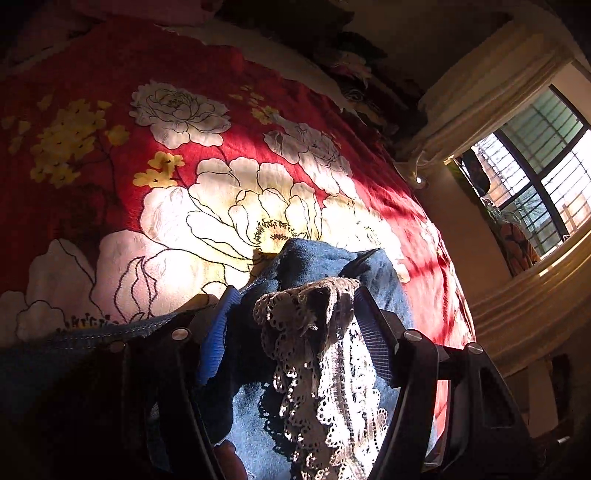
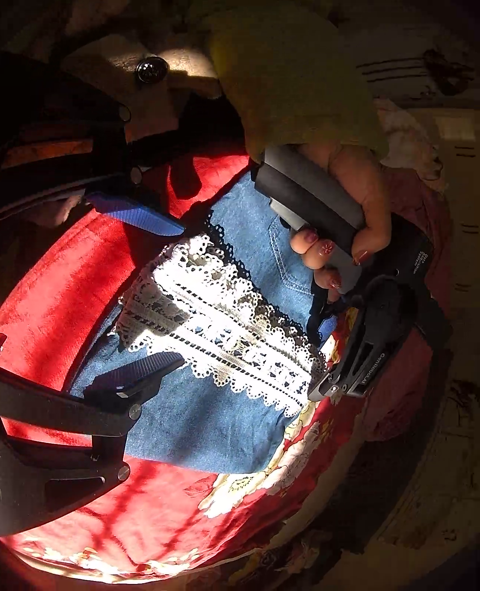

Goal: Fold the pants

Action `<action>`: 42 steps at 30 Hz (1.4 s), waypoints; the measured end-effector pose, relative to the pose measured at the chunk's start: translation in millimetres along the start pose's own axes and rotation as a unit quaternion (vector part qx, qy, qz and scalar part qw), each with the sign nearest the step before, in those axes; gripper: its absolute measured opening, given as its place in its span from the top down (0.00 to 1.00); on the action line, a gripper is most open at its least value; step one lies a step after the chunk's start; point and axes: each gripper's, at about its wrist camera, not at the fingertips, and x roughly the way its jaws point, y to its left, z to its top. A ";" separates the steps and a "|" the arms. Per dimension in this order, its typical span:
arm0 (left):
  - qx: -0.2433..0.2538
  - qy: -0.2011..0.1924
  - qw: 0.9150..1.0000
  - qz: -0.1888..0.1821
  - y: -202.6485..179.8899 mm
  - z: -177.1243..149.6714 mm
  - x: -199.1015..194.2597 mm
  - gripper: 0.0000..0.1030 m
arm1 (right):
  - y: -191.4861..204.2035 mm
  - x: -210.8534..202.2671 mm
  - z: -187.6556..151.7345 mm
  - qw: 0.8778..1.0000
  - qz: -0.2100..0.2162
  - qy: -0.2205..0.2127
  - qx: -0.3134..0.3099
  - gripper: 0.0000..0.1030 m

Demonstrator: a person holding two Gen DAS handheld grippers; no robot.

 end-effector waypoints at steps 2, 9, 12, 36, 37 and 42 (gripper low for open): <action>0.004 0.001 1.000 0.008 0.2 -0.1 1.2 0.57 | 15.5 -4.4 -3.2 1.000 -0.006 0.004 -0.004 0.45; 0.007 -0.014 1.000 0.005 1.1 -0.4 -5.4 0.84 | 10.3 -3.8 4.3 1.000 0.012 -0.004 0.011 0.77; 0.006 -0.030 1.000 -0.001 1.9 4.1 -15.4 0.85 | 5.5 -4.6 13.1 0.999 0.022 -0.020 0.016 0.77; 0.060 -0.045 0.994 0.077 -7.2 -24.2 -57.8 0.59 | -83.2 -24.0 -9.3 0.986 0.009 -0.021 0.162 0.53; 0.070 -0.041 0.994 0.079 -12.5 -30.6 -59.1 0.59 | -84.4 -24.2 -16.2 0.985 0.005 -0.018 0.169 0.53; 0.127 -0.007 0.989 0.076 -38.8 -68.2 -58.1 0.59 | -77.4 -16.8 -31.4 0.985 0.001 0.001 0.174 0.53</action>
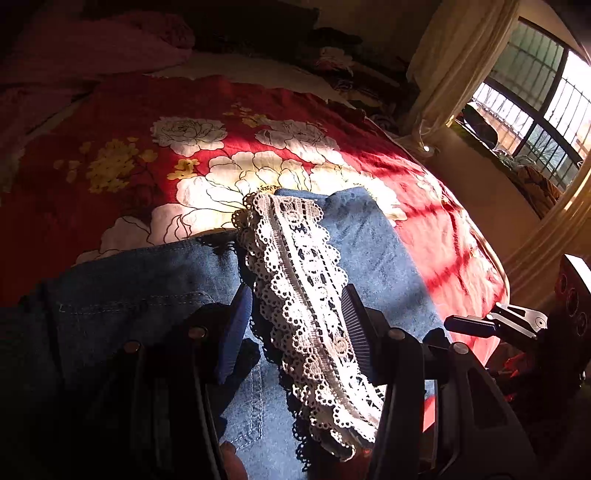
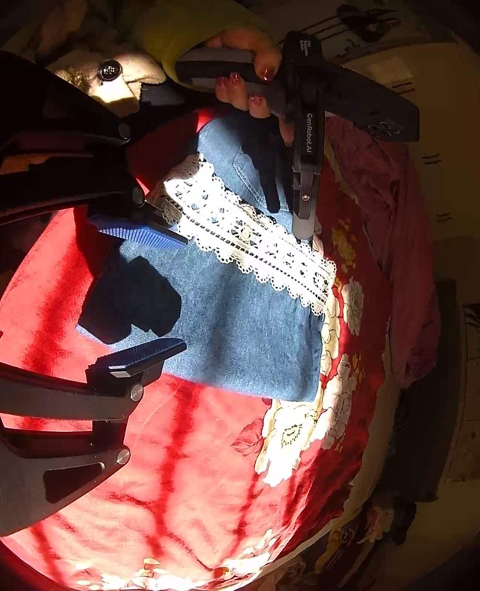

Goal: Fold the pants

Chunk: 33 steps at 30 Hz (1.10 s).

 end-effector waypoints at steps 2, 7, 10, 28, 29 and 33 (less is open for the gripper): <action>0.023 0.017 1.000 0.009 -10.7 -11.6 4.5 0.59 | 2.3 7.6 -5.2 1.000 -0.006 0.019 -0.004 0.53; 0.052 0.049 0.997 0.040 -21.7 -27.0 19.4 0.58 | 0.5 23.1 -16.8 0.999 -0.011 0.051 0.012 0.47; 0.044 0.060 0.996 0.043 -17.2 -29.8 26.8 0.56 | -1.6 25.5 -19.3 0.999 -0.006 0.048 0.021 0.46; 0.028 0.030 0.998 0.044 -17.3 -28.0 -3.1 0.53 | -6.0 -5.2 -7.5 0.999 0.003 0.023 0.042 0.31; 0.027 0.026 0.998 0.046 -16.9 -28.0 -6.6 0.51 | -6.5 -7.7 -5.5 0.999 -0.001 0.019 0.043 0.31; 0.021 0.014 0.998 0.058 -14.0 -28.9 -19.4 0.48 | -6.8 -13.1 2.0 0.999 -0.010 0.010 0.049 0.31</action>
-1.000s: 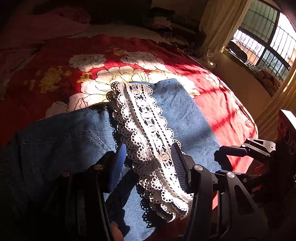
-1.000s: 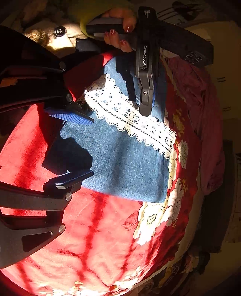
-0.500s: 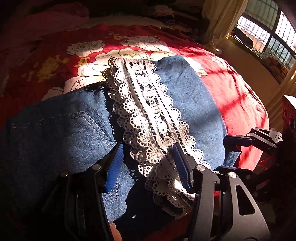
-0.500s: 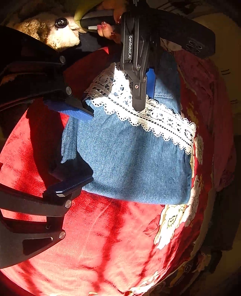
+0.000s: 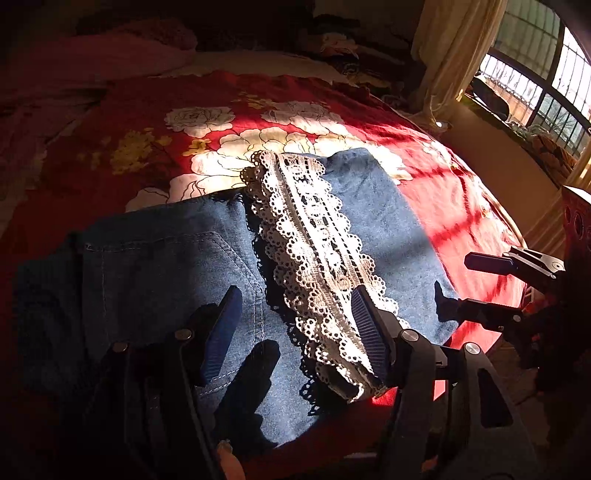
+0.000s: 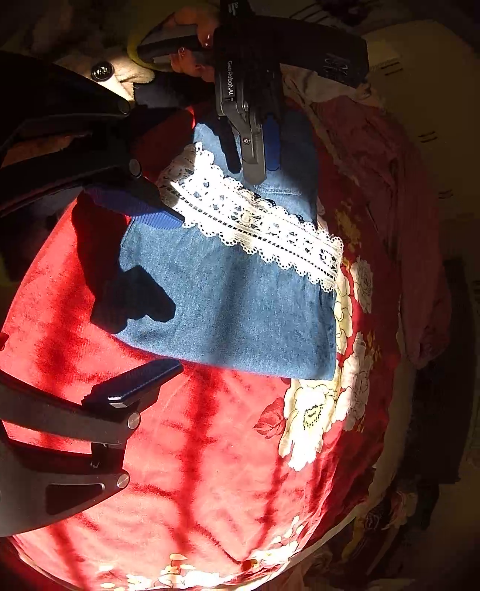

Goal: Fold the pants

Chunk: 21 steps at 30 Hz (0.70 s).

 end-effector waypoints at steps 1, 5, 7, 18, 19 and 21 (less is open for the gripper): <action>-0.003 -0.002 1.000 0.001 1.9 -0.5 -3.1 0.47 | 0.9 -0.4 1.5 1.000 0.001 -0.001 0.001 0.30; -0.013 -0.014 1.000 0.013 10.1 -4.1 -17.6 0.42 | 7.6 -2.2 7.8 1.000 -0.001 -0.011 -0.004 0.17; -0.019 -0.020 0.999 0.022 15.3 -5.6 -24.7 0.39 | 12.1 -2.2 12.0 1.000 0.004 -0.014 -0.006 0.17; -0.062 -0.056 0.992 0.091 54.9 -15.2 -69.4 0.25 | 53.3 6.7 49.4 0.997 0.029 -0.034 -0.059 0.14; -0.067 -0.058 0.991 0.099 59.6 -17.4 -72.5 0.24 | 57.9 8.6 54.1 0.997 0.031 -0.036 -0.064 0.13; -0.079 -0.057 0.989 0.109 70.3 -22.3 -77.5 0.21 | 68.0 13.1 64.0 0.996 0.039 -0.039 -0.076 0.09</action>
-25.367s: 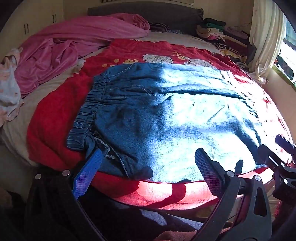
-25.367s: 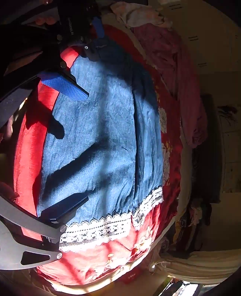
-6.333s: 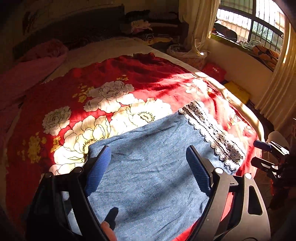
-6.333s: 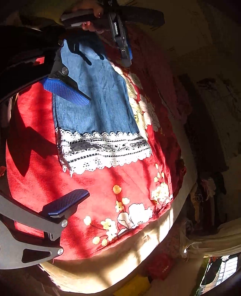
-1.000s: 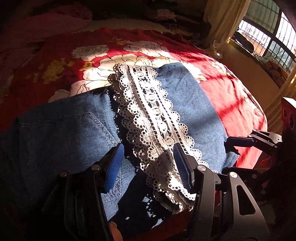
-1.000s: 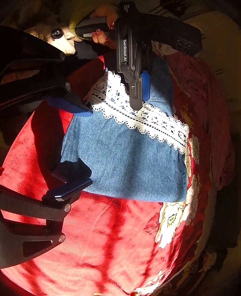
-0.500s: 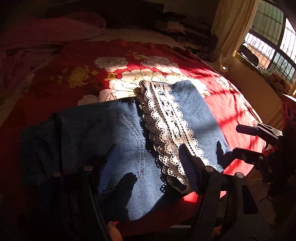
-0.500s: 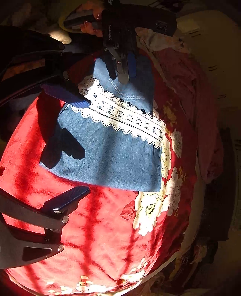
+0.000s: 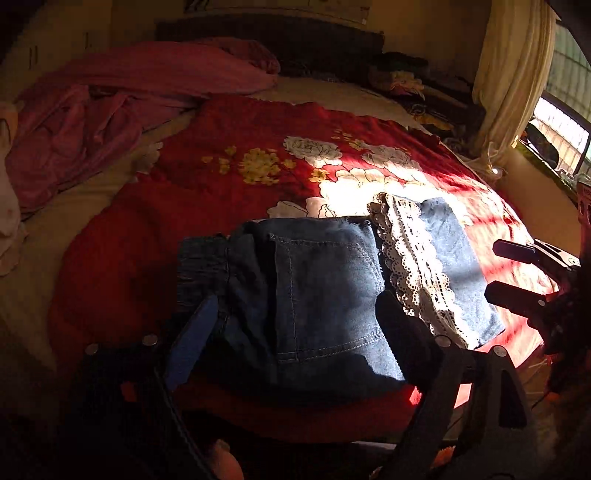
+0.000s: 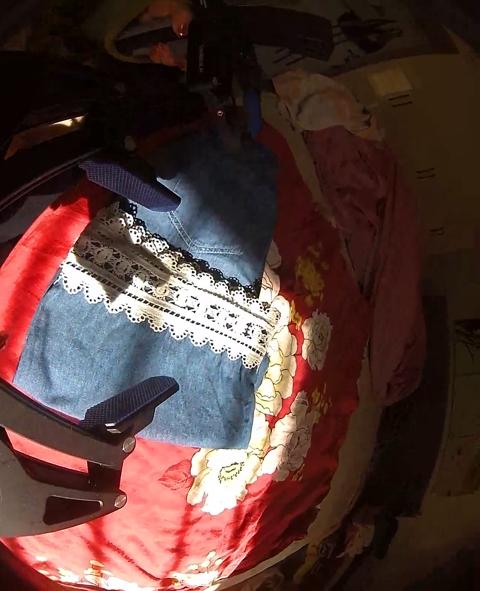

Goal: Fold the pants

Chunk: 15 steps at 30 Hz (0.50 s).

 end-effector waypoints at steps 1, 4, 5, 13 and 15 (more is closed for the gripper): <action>-0.007 0.001 1.000 0.004 6.2 -1.7 -1.2 0.21 | 4.1 3.2 5.5 1.000 0.001 -0.002 -0.006 0.09; -0.026 0.008 1.000 0.014 22.8 -6.8 -1.7 0.19 | 18.0 14.5 21.9 1.000 0.011 -0.005 -0.028 0.08; -0.030 0.009 0.999 0.017 27.1 -8.2 -1.5 0.18 | 22.5 18.4 27.3 0.999 0.012 -0.006 -0.036 0.08; -0.056 0.032 0.998 0.024 48.5 -19.8 6.8 0.17 | 46.3 53.2 67.3 0.997 0.044 0.008 -0.069 0.08; -0.066 0.037 0.997 0.016 53.2 -22.3 10.9 0.17 | 54.5 64.4 73.4 0.995 0.049 0.019 -0.086 0.08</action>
